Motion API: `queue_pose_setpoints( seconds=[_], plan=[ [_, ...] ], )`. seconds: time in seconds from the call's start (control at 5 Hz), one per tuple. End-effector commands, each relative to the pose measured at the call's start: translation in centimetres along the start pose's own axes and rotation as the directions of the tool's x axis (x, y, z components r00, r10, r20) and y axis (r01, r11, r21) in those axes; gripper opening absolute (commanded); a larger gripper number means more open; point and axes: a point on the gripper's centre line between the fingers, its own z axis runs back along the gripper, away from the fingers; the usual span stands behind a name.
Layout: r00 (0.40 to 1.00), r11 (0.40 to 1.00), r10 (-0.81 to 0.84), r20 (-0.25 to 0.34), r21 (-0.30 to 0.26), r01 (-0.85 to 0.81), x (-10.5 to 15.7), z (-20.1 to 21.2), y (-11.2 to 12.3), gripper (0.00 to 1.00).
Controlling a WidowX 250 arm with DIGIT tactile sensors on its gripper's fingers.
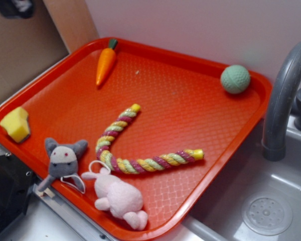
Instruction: Grab the carrot.
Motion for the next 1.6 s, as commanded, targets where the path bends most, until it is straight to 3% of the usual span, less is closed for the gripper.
queue_pose_setpoints(
  seconds=[0.0,0.4,0.8,1.0,1.2,1.4],
  plan=[
    [0.97,0.963,0.223,0.094,0.13,-0.234,6.5,-6.0,2.4,1.0],
    [0.97,0.957,0.212,0.117,0.179,-0.23,10.9,-12.5,3.0,1.0],
    [0.977,0.964,0.187,0.102,0.173,-0.202,12.6,-16.8,5.2,1.0],
    [0.98,0.977,0.174,0.098,0.108,-0.184,13.5,-18.1,5.5,1.0],
    [0.986,0.987,0.16,0.044,0.023,-0.161,14.0,-20.1,5.2,0.76],
    [0.991,0.991,0.136,0.001,0.016,-0.136,13.0,-21.6,4.6,0.0]
  ],
)
